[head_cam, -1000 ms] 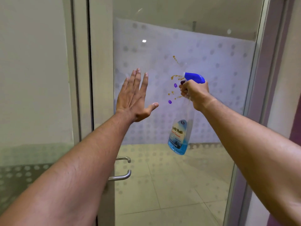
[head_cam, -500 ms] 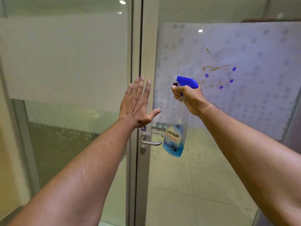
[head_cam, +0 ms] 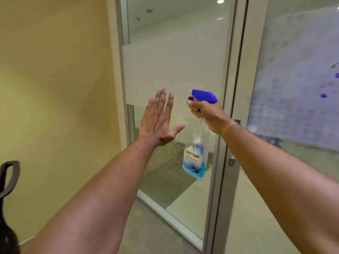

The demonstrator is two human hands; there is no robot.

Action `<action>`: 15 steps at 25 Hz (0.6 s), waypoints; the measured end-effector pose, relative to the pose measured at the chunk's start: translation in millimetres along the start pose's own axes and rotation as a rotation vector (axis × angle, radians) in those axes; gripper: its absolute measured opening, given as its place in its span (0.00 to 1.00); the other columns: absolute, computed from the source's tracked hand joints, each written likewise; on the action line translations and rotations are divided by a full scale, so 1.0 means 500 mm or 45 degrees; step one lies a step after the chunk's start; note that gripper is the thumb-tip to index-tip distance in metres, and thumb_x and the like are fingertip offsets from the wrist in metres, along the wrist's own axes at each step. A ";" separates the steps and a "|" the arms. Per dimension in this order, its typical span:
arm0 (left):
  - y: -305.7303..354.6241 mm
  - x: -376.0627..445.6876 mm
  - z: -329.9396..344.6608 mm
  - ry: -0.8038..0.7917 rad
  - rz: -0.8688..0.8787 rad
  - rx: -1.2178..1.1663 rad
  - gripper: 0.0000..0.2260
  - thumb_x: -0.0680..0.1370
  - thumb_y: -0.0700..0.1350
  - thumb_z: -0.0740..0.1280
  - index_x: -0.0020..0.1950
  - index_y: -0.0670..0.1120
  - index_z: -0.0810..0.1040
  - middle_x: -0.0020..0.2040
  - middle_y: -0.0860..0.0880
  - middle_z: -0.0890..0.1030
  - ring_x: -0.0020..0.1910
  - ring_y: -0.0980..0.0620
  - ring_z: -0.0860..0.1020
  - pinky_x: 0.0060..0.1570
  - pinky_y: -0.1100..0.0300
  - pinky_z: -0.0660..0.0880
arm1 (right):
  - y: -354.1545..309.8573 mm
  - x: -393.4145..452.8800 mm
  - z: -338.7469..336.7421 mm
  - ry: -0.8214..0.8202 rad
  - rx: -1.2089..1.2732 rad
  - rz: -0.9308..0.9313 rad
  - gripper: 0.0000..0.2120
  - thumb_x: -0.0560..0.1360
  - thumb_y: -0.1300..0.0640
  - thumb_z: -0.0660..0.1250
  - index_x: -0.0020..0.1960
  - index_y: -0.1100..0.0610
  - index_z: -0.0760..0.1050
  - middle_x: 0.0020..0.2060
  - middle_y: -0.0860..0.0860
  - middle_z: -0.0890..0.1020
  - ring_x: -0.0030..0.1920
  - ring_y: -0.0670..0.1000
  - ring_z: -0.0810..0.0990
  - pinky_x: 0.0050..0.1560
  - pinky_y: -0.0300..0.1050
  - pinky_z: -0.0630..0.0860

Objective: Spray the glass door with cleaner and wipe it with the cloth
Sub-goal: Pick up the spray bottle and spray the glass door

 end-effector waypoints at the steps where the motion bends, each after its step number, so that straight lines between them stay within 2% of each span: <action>1: -0.043 -0.031 -0.011 -0.024 -0.029 0.041 0.44 0.75 0.69 0.51 0.79 0.44 0.35 0.79 0.40 0.36 0.79 0.44 0.37 0.77 0.46 0.41 | 0.004 -0.009 0.049 -0.068 0.018 -0.002 0.05 0.73 0.66 0.71 0.46 0.60 0.76 0.40 0.57 0.74 0.42 0.56 0.70 0.42 0.49 0.68; 3: -0.132 -0.099 -0.038 -0.065 -0.090 0.100 0.44 0.75 0.70 0.50 0.79 0.44 0.35 0.79 0.40 0.36 0.79 0.44 0.37 0.77 0.47 0.40 | 0.012 -0.032 0.146 -0.184 0.064 0.004 0.05 0.73 0.66 0.70 0.45 0.61 0.75 0.38 0.56 0.73 0.38 0.55 0.69 0.39 0.46 0.67; 5: -0.216 -0.174 -0.075 -0.089 -0.155 0.169 0.45 0.74 0.71 0.48 0.79 0.44 0.36 0.79 0.41 0.36 0.79 0.44 0.38 0.77 0.47 0.39 | 0.013 -0.065 0.251 -0.305 0.115 0.002 0.05 0.73 0.65 0.70 0.45 0.60 0.74 0.34 0.52 0.73 0.33 0.49 0.68 0.35 0.41 0.67; 7: -0.296 -0.255 -0.115 -0.117 -0.231 0.222 0.45 0.73 0.72 0.46 0.79 0.44 0.36 0.79 0.41 0.36 0.79 0.44 0.38 0.77 0.47 0.41 | 0.012 -0.104 0.354 -0.374 0.153 0.017 0.05 0.73 0.64 0.71 0.47 0.60 0.76 0.34 0.50 0.75 0.32 0.47 0.70 0.35 0.39 0.70; 9: -0.370 -0.340 -0.157 -0.136 -0.308 0.274 0.45 0.73 0.72 0.46 0.79 0.44 0.35 0.79 0.41 0.37 0.79 0.44 0.38 0.78 0.47 0.42 | 0.010 -0.147 0.453 -0.406 0.195 0.062 0.09 0.73 0.62 0.73 0.52 0.61 0.78 0.37 0.49 0.79 0.37 0.48 0.76 0.42 0.43 0.76; 11: -0.438 -0.433 -0.201 -0.151 -0.375 0.308 0.45 0.73 0.72 0.47 0.79 0.45 0.36 0.80 0.41 0.37 0.79 0.45 0.39 0.78 0.48 0.42 | 0.006 -0.204 0.553 -0.450 0.201 0.114 0.15 0.72 0.59 0.74 0.57 0.59 0.79 0.44 0.50 0.82 0.45 0.50 0.80 0.54 0.49 0.78; 13: -0.498 -0.525 -0.244 -0.183 -0.440 0.353 0.45 0.73 0.72 0.46 0.79 0.45 0.36 0.80 0.41 0.37 0.79 0.45 0.39 0.78 0.48 0.43 | 0.002 -0.265 0.647 -0.514 0.211 0.141 0.14 0.72 0.57 0.75 0.56 0.55 0.79 0.46 0.51 0.83 0.49 0.51 0.81 0.56 0.50 0.78; 15: -0.551 -0.616 -0.285 -0.212 -0.500 0.387 0.45 0.73 0.72 0.46 0.79 0.45 0.36 0.80 0.42 0.37 0.79 0.45 0.38 0.78 0.48 0.43 | -0.006 -0.330 0.734 -0.586 0.238 0.170 0.10 0.71 0.56 0.75 0.52 0.52 0.80 0.46 0.51 0.83 0.49 0.52 0.81 0.56 0.50 0.78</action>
Point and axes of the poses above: each hand's wrist, its own x-axis towards the middle knuckle, its own z-axis out of the palm, y = z × x, the point moved 4 cm from there along x, towards the middle knuckle
